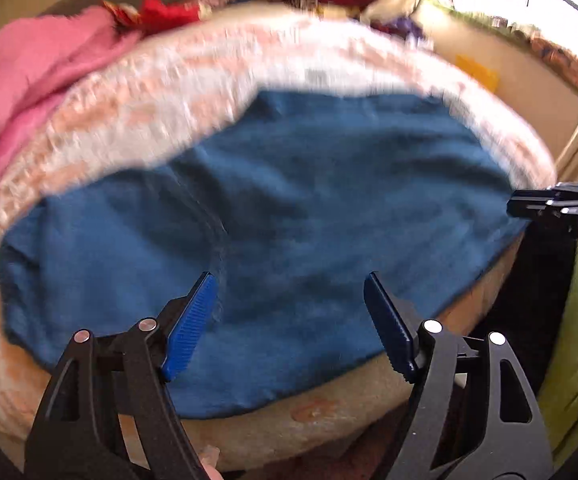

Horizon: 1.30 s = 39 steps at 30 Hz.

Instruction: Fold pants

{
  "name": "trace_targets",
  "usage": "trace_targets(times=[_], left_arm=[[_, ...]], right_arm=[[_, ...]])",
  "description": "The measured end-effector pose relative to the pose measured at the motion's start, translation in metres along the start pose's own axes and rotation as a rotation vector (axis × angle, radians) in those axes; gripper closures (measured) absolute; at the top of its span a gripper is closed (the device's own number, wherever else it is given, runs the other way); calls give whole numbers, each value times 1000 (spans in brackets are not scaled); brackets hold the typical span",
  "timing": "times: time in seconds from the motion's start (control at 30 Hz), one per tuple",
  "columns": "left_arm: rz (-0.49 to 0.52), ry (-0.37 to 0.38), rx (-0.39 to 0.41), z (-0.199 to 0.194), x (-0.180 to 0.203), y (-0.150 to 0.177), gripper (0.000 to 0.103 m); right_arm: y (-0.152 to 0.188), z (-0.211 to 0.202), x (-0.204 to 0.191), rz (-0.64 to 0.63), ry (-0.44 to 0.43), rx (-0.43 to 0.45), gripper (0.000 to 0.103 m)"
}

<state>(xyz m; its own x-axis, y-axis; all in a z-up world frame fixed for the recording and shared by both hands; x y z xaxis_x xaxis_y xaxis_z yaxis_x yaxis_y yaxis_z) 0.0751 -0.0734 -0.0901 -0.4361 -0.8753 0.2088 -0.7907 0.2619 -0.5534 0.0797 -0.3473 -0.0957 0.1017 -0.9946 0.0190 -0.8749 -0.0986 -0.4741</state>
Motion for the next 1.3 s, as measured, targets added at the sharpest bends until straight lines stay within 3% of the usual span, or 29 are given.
trace_targets(times=[0.2, 0.33, 0.63, 0.83, 0.97, 1.27, 1.3], left_arm=[[-1, 21, 9, -1, -4, 3, 34], [-14, 35, 60, -16, -6, -11, 34], [-1, 13, 104, -22, -14, -60, 32], [-47, 32, 141, -15, -33, -104, 32], [-64, 41, 126, 1, -44, -124, 32], [-140, 106, 63, 64, -60, -142, 32], [-146, 113, 53, 69, -60, -141, 43]], right_arm=[[2, -3, 2, 12, -27, 23, 61], [-9, -26, 17, 44, -52, 101, 61], [-71, -35, 70, 150, -26, 213, 61], [-115, 4, 87, 197, -52, 168, 61], [-138, 35, 93, 201, -76, 117, 61], [-143, 76, 84, 180, -124, 57, 60], [-142, 75, 83, 173, -124, 62, 63]])
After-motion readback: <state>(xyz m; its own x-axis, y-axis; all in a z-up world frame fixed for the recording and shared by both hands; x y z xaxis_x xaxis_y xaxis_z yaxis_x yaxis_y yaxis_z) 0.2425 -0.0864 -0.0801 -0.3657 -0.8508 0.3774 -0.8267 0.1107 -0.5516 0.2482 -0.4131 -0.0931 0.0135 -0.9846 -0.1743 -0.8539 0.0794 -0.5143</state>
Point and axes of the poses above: each gripper's, at about its wrist camera, not at the fingertips, and z roughly the way its jaws point, x to its right, y to its underside, the point moved 4 cm from there along z, roughly the way its jaws point, and after that the axes turned 15 degrees about y, right-handed, at the moved point
